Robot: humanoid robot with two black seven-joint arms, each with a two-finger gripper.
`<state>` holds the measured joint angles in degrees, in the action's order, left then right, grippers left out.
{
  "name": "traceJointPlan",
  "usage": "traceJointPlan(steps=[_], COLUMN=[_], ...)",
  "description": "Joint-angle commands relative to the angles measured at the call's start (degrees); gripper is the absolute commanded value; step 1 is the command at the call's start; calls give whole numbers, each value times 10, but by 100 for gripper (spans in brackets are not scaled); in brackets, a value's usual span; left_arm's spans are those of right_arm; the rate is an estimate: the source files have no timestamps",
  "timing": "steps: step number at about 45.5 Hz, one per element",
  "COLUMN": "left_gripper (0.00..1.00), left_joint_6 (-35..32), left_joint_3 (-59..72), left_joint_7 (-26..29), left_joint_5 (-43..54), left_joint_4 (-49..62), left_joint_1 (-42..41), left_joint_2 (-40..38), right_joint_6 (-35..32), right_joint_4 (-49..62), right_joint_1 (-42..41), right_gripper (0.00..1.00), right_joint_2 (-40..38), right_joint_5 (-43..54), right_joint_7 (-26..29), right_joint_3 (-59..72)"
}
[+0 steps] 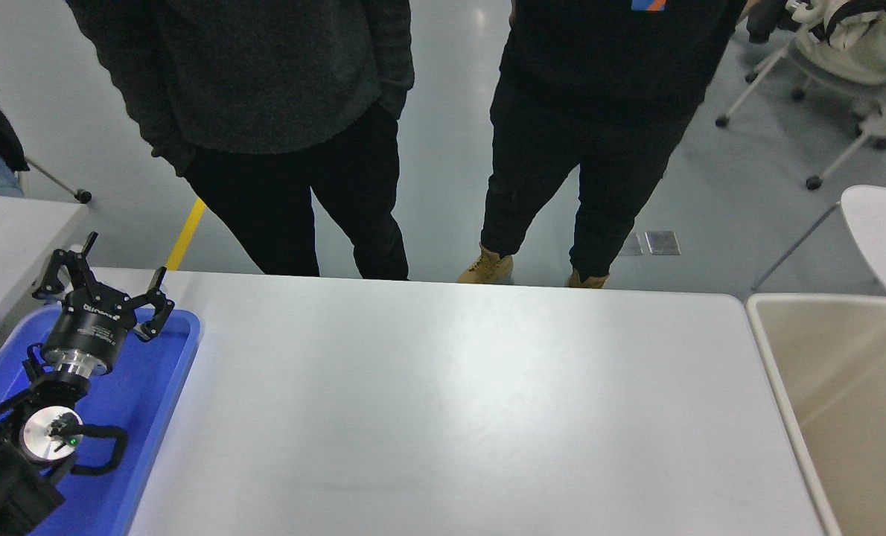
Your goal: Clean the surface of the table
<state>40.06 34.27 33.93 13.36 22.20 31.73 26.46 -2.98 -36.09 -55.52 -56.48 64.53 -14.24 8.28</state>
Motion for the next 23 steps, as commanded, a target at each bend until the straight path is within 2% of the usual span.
traceJointPlan(steps=[1, 15, 23], left_gripper=[100, 100, 100], left_joint_6=[-1, -1, -1], left_joint_3=[0, 0, 0], left_joint_7=[0, 0, 0], left_joint_5=[0, 0, 0], left_joint_4=[0, -1, 0], left_joint_1=[0, 0, 0], left_joint_2=[0, 0, 0], right_joint_6=[75, 94, 111], right_joint_4=[151, 327, 356], right_joint_1=[108, 171, 195], right_gripper=[0, 0, 0], right_joint_2=[108, 269, 320], right_joint_5=[-67, -172, -232], right_joint_7=[0, 2, 16], right_joint_3=[2, 2, 2])
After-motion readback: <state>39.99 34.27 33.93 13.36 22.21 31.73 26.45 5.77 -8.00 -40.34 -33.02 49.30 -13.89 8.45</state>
